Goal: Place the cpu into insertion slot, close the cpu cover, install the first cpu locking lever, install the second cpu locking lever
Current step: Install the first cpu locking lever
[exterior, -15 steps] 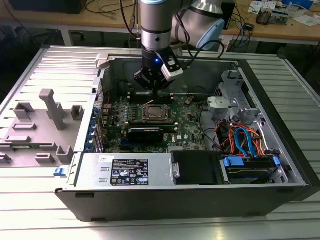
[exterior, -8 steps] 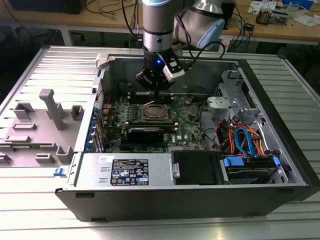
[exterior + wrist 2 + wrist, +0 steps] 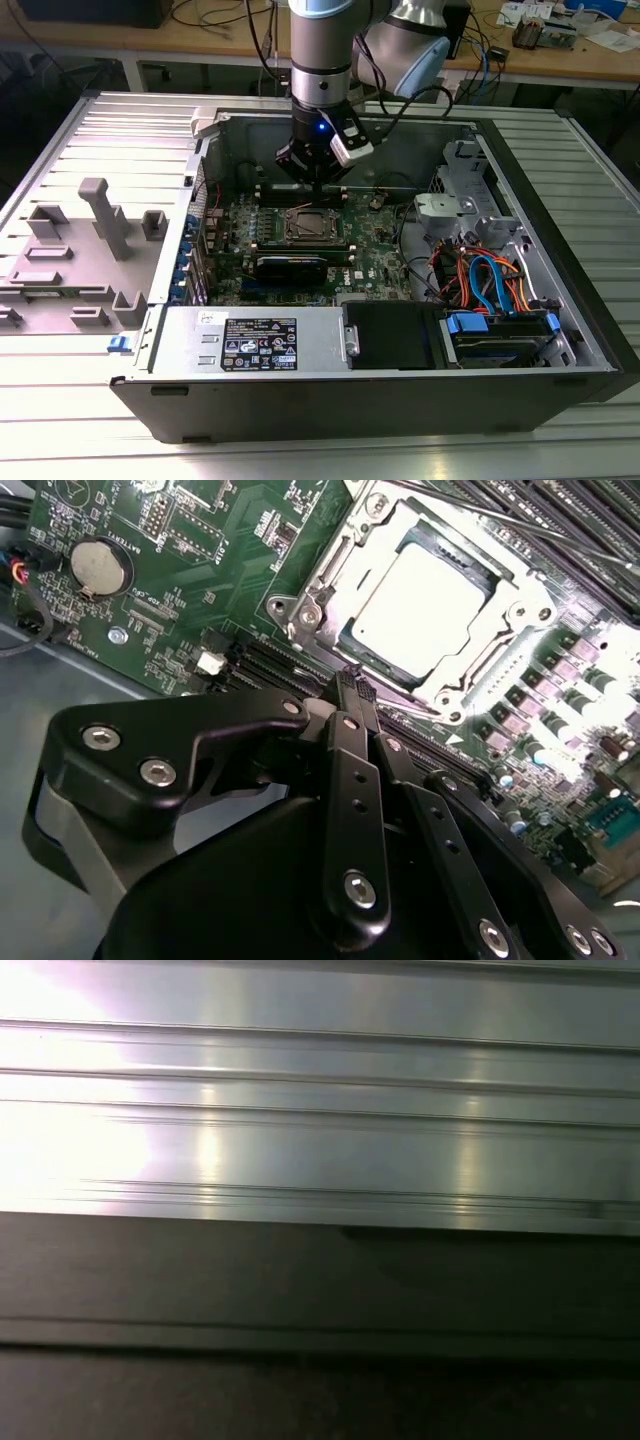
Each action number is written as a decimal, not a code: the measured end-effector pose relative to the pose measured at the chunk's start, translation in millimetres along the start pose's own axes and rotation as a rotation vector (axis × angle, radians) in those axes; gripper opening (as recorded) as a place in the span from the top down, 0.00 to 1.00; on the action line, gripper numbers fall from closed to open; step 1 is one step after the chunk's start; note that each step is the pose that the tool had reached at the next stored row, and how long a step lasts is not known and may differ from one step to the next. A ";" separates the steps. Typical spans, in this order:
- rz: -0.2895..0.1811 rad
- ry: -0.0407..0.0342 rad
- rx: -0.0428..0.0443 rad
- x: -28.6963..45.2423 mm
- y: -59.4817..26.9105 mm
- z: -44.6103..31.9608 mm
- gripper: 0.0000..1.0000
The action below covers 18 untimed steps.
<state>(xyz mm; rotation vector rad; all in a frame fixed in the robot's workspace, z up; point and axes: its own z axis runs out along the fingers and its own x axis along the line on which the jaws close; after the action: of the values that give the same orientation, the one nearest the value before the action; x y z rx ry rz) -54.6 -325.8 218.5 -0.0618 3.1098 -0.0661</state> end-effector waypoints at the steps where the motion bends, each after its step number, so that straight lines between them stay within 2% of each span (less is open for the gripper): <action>1: 0.000 0.0000 0.0000 -0.6 0.1 1.3 0.89; 10: 0.000 0.0000 0.0001 -5.1 0.3 10.6 0.89; 18: 0.000 0.0000 0.0013 -7.1 0.2 11.3 0.89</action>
<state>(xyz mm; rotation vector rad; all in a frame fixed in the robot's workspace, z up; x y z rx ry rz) -47.1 -325.8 207.4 -0.0620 3.1097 -0.0681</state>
